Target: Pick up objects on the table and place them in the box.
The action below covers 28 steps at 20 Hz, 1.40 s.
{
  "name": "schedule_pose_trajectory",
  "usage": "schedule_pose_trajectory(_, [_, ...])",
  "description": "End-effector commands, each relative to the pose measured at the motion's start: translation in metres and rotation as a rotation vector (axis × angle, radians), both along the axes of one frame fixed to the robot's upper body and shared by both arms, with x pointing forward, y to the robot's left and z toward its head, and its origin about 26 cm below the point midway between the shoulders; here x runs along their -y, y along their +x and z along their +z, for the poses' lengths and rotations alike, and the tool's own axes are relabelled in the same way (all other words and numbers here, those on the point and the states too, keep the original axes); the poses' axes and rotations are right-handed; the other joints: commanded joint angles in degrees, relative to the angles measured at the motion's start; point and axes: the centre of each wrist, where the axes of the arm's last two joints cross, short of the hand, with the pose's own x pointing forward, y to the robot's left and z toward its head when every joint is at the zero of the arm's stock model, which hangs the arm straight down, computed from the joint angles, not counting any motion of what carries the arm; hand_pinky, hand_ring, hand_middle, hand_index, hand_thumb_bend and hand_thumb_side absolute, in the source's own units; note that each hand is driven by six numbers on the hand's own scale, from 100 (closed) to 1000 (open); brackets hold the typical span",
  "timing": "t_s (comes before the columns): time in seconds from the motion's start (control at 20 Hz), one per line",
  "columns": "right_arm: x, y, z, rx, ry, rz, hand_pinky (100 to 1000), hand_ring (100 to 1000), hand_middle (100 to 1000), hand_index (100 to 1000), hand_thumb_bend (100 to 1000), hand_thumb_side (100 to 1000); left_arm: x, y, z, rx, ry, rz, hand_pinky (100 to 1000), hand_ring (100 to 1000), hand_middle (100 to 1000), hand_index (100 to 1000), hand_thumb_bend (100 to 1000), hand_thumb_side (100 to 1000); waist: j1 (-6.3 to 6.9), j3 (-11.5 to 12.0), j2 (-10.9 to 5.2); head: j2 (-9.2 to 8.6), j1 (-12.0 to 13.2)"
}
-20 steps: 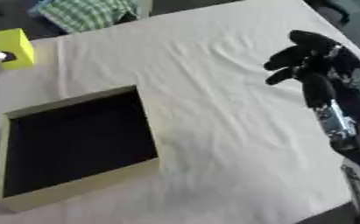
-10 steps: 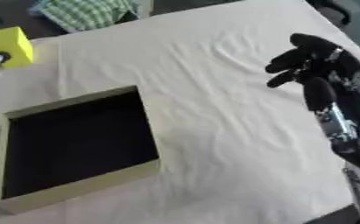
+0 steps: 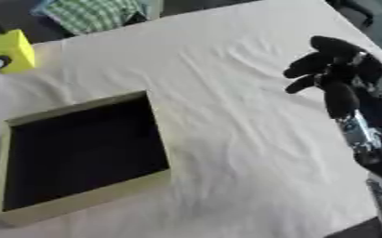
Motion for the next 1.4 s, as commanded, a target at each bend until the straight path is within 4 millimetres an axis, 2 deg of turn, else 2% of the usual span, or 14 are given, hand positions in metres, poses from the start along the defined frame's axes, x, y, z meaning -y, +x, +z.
schedule_pose_trajectory(0.05, [0.003,-0.002,0.004,0.011,-0.006,-0.011,615,720,679,905,100,650,-0.011,-0.011,0.022,0.089,-0.004,0.003,699,451,436,612,293,102,-0.42,0.35,-2.28,-0.08,0.20])
schedule_pose_trajectory(0.25, [0.005,-0.001,0.000,-0.010,-0.004,-0.019,616,720,680,904,100,645,-0.007,-0.013,0.027,0.090,-0.016,-0.056,703,455,442,617,293,108,-0.75,1.96,-4.24,1.01,0.37])
schedule_pose_trajectory(0.55, [0.009,0.001,-0.009,-0.056,0.000,-0.024,618,720,682,904,100,636,0.007,-0.013,0.027,0.083,-0.036,-0.169,711,458,448,620,287,121,-1.41,5.21,-8.39,2.93,0.35])
schedule_pose_trajectory(0.7, [0.010,0.001,-0.014,-0.079,0.000,-0.021,619,721,684,904,100,630,0.021,-0.011,0.024,0.064,-0.025,-0.247,713,463,453,626,300,129,-1.88,6.72,-10.68,4.11,0.19])
schedule_pose_trajectory(1.05, [0.013,0.003,-0.022,-0.120,0.007,-0.012,622,721,686,905,100,618,0.065,-0.011,0.017,0.013,0.057,-0.451,707,468,454,633,330,120,-3.08,9.36,-15.23,7.01,-0.15])
schedule_pose_trajectory(1.4, [0.013,0.004,-0.026,-0.138,0.021,-0.008,624,721,690,905,100,609,0.122,-0.013,-0.003,-0.074,0.177,-0.673,702,458,458,643,356,121,-3.97,10.25,-17.96,8.88,-0.53])
